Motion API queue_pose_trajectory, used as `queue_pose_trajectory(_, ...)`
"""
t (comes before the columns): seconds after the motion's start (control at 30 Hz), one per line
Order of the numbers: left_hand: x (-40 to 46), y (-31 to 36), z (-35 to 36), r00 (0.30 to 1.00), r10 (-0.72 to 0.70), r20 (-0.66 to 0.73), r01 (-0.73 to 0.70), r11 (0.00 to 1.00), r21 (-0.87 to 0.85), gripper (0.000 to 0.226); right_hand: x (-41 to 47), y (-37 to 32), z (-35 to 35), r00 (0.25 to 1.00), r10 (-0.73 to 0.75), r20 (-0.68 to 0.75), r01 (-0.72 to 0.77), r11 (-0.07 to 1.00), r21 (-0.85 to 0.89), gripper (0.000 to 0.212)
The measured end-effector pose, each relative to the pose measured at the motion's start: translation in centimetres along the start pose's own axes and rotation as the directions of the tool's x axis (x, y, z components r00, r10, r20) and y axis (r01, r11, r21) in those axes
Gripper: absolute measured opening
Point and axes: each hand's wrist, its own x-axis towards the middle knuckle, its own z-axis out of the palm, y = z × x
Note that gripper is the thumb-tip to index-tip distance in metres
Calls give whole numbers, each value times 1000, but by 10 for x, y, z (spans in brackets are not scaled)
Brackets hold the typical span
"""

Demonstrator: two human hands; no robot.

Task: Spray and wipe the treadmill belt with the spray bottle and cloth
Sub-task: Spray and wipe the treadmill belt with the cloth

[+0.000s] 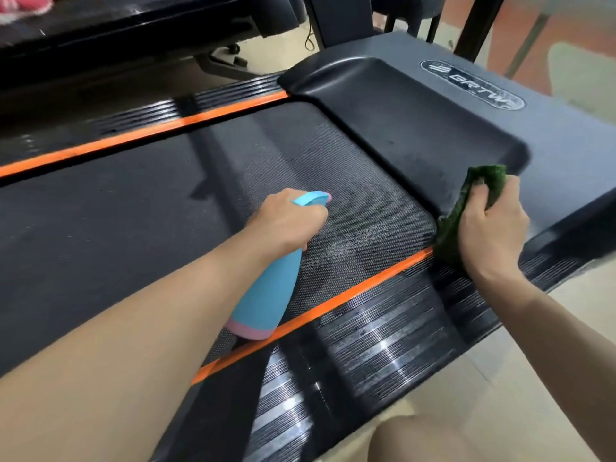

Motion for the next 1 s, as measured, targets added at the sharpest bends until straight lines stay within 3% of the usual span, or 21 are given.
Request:
queue_pose_trajectory(0.27,-5,-19,-27,980,-114,-163,88,984,-157,37,-7,-4,2,997,-25,77,26,1000,-16,26)
queue_pose_trajectory(0.37,-7,-27,-36,978,-133,-159,89,963,-256,42,-17,-9,8,992,-51,116,53,998,-15,24)
queue_pose_trajectory(0.53,-9,-37,-46,969,-182,-168,130,952,-279,47,-27,-17,20,987,-85,139,89,996,-17,20)
queue_pose_trajectory(0.6,-11,-40,-47,978,-154,-138,114,960,-257,47,-28,-20,22,986,-86,145,89,996,-13,19)
queue_pose_trajectory(0.77,-16,-34,-47,995,14,102,-6,998,-70,26,-20,-21,11,991,-55,122,54,998,18,21)
queue_pose_trajectory(0.9,-15,-28,-40,984,62,167,-72,996,54,39,-13,-17,-4,992,-30,124,31,1000,-4,23)
queue_pose_trajectory(1.0,-6,-29,-36,990,88,108,-94,994,54,49,-10,-16,-10,985,-49,167,65,994,-93,23)
